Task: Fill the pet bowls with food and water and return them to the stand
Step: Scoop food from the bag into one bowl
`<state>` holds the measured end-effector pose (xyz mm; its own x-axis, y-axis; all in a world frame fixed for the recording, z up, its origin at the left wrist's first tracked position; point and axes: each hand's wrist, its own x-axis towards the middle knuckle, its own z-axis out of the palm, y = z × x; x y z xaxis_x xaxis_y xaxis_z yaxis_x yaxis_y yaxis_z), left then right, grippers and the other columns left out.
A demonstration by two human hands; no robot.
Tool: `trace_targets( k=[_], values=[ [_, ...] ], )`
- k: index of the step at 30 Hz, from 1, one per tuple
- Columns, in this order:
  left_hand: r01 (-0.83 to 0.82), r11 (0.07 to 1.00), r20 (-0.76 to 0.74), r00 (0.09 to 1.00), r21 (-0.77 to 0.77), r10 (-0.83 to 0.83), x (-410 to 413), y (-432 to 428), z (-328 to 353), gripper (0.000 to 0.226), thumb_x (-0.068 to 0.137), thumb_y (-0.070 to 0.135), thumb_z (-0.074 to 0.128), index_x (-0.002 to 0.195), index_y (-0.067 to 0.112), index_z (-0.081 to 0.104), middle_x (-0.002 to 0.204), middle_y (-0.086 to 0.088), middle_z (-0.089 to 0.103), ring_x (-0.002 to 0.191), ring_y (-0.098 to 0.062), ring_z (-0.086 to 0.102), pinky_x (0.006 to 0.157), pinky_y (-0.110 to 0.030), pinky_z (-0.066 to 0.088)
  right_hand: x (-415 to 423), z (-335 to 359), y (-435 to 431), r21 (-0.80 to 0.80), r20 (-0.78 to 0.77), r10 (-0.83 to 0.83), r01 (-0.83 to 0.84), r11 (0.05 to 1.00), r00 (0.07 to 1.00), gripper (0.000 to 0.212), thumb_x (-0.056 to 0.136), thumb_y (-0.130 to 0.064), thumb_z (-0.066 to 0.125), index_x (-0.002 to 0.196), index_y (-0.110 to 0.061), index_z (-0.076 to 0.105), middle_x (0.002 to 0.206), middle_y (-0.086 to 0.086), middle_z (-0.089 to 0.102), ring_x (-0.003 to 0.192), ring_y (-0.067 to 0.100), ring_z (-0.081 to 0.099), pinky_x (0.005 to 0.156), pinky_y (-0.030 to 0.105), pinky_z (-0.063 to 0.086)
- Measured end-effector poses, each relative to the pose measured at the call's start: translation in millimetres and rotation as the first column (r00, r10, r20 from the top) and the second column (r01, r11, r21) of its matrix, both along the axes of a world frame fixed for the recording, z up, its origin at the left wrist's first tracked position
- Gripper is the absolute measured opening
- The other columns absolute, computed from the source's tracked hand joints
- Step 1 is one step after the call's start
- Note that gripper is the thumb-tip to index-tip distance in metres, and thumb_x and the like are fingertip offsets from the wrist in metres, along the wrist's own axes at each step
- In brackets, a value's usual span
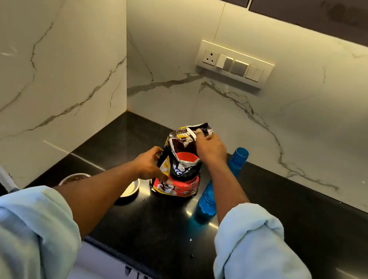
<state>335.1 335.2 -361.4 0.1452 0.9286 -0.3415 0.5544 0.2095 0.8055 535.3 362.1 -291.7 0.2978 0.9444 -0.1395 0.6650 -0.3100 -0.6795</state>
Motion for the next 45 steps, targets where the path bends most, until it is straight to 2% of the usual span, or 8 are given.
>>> trace_targets(
  k=[4, 7, 9, 13, 21, 27, 31, 45],
  values=[
    [-0.017, 0.999, 0.021, 1.0, 0.044, 0.016, 4.9, -2.8, -4.7, 0.111, 0.061, 0.014, 0.101, 0.153, 0.025, 0.04, 0.152, -0.006, 0.055, 0.14, -0.029, 0.053, 0.114, -0.048, 0.049, -9.3, -20.0, -10.9, -0.109, -0.396, -0.186, 0.155, 0.982, 0.899, 0.085, 0.103, -0.072, 0.015, 0.153, -0.013, 0.051, 0.152, 0.019, 0.054, 0.139, 0.039, 0.051, 0.117, 0.052, 0.04],
    [-0.029, 0.997, 0.008, 1.0, 0.077, 0.029, 8.4, -1.9, -8.5, 0.12, 0.059, 0.015, 0.103, 0.158, 0.026, 0.035, 0.153, -0.005, 0.055, 0.142, -0.029, 0.052, 0.116, -0.051, 0.047, -10.9, -53.6, -13.8, -0.199, -0.683, -0.37, 0.326, 0.924, 0.63, 0.095, 0.092, -0.081, 0.011, 0.14, -0.02, 0.066, 0.137, 0.015, 0.067, 0.125, 0.036, 0.063, 0.112, 0.053, 0.048],
    [-0.033, 0.995, -0.015, 0.999, 0.098, 0.035, 11.3, -1.4, -12.9, 0.122, 0.06, 0.016, 0.102, 0.16, 0.025, 0.033, 0.155, -0.006, 0.054, 0.143, -0.03, 0.051, 0.116, -0.052, 0.046, -12.1, -70.6, -21.4, -0.21, -0.73, -0.404, 0.382, 0.9, 0.551, 0.075, 0.097, -0.065, 0.022, 0.124, -0.021, 0.076, 0.125, 0.013, 0.074, 0.113, 0.033, 0.067, 0.106, 0.051, 0.053],
    [-0.063, 0.985, -0.032, 0.997, 0.158, 0.069, 15.3, -1.9, -17.3, 0.106, 0.065, 0.016, 0.1, 0.155, 0.02, 0.043, 0.148, -0.007, 0.06, 0.137, -0.029, 0.057, 0.114, -0.048, 0.049, -22.2, -75.2, -41.8, -0.161, -0.624, -0.411, 0.405, 0.9, 0.665, 0.048, 0.099, -0.035, 0.036, 0.117, -0.015, 0.076, 0.116, 0.011, 0.073, 0.107, 0.034, 0.066, 0.098, 0.051, 0.054],
    [-0.082, 0.974, -0.004, 0.996, 0.209, 0.085, 18.5, 13.4, -20.1, 0.075, 0.074, 0.009, 0.092, 0.141, 0.017, 0.059, 0.136, -0.009, 0.068, 0.127, -0.029, 0.063, 0.105, -0.039, 0.051, -22.2, -88.7, -19.2, -0.042, -0.467, -0.299, 0.316, 0.948, 0.832, 0.049, 0.108, -0.032, 0.031, 0.135, -0.02, 0.069, 0.137, 0.013, 0.066, 0.125, 0.034, 0.059, 0.099, 0.038, 0.045],
    [-0.094, 0.955, -0.001, 0.995, 0.281, 0.098, 21.1, 33.6, -15.9, 0.057, 0.089, 0.016, 0.082, 0.142, 0.012, 0.061, 0.134, -0.013, 0.069, 0.11, -0.013, 0.055, 0.09, -0.023, 0.038, -26.8, -94.7, 3.0, -0.028, -0.489, -0.268, 0.292, 0.956, 0.83, 0.049, 0.107, -0.027, 0.031, 0.146, -0.028, 0.062, 0.145, 0.01, 0.062, 0.133, 0.032, 0.055, 0.115, 0.047, 0.043],
    [-0.113, 0.955, 0.03, 0.994, 0.274, 0.109, 20.3, 58.9, -13.3, 0.056, 0.092, 0.018, 0.08, 0.144, 0.013, 0.06, 0.136, -0.013, 0.068, 0.121, -0.024, 0.062, 0.092, -0.025, 0.039, -29.3, -96.0, 28.2, -0.03, -0.506, -0.262, 0.286, 0.958, 0.822, 0.05, 0.105, -0.028, 0.033, 0.147, -0.032, 0.06, 0.145, 0.008, 0.063, 0.133, 0.031, 0.056, 0.115, 0.049, 0.044],
    [-0.124, 0.954, 0.015, 0.992, 0.274, 0.125, 18.2, 141.5, -21.2, 0.053, 0.09, 0.022, 0.081, 0.14, 0.018, 0.063, 0.13, -0.01, 0.071, 0.122, -0.027, 0.064, 0.095, -0.028, 0.043, -41.1, -114.7, 117.7, 0.056, -0.491, -0.298, 0.371, 0.927, 0.819, 0.046, 0.108, -0.028, 0.035, 0.147, -0.029, 0.06, 0.144, 0.012, 0.063, 0.136, 0.033, 0.052, 0.112, 0.045, 0.044]
  ],
)
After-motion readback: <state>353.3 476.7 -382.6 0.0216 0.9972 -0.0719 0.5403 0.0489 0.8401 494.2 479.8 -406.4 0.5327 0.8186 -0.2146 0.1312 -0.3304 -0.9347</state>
